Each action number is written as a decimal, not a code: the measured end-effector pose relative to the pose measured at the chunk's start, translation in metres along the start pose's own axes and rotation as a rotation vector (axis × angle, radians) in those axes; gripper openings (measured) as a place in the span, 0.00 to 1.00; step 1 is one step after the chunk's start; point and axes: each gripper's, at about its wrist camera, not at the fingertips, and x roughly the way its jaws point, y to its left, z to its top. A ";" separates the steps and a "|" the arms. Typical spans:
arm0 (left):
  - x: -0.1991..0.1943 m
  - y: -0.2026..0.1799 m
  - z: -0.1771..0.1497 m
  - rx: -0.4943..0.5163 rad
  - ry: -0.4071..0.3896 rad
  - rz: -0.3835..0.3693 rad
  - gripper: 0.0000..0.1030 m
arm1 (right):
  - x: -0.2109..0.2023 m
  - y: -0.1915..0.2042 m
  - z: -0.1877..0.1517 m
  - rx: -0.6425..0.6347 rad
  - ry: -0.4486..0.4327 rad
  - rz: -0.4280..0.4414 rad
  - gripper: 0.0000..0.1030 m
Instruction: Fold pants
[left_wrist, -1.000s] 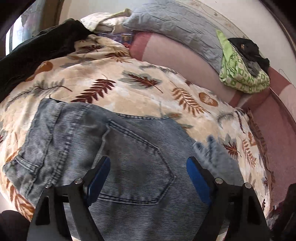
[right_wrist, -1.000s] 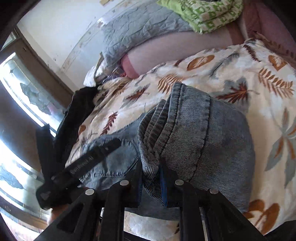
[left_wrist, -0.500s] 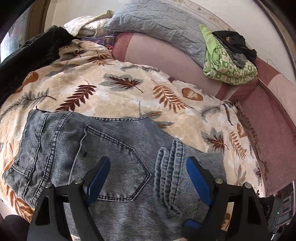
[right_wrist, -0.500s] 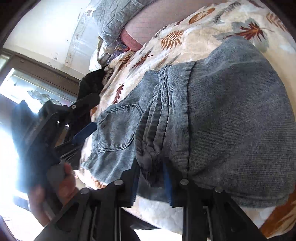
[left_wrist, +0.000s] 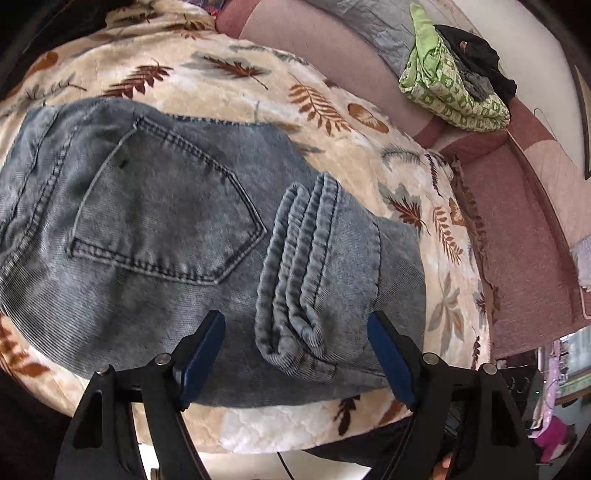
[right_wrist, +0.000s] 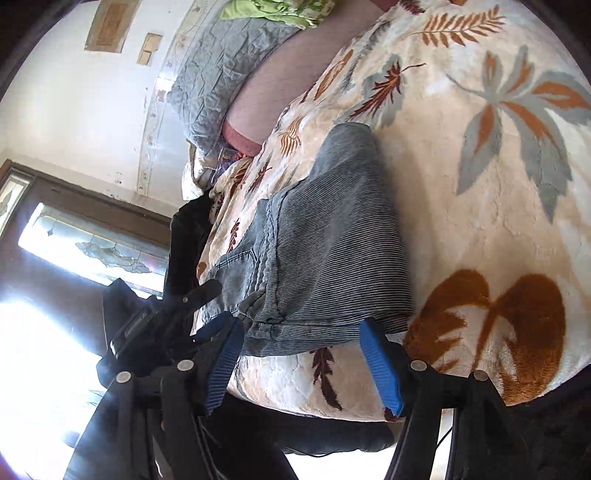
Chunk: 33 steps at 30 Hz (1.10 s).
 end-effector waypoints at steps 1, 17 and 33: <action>0.003 0.000 -0.001 -0.018 0.019 -0.012 0.78 | 0.000 -0.001 0.000 0.002 0.002 0.005 0.67; -0.019 -0.038 -0.005 -0.015 -0.017 -0.039 0.60 | -0.011 -0.015 0.005 0.049 -0.033 0.080 0.67; 0.018 -0.018 -0.006 -0.122 0.044 0.064 0.38 | -0.017 -0.017 0.004 0.051 -0.049 0.098 0.67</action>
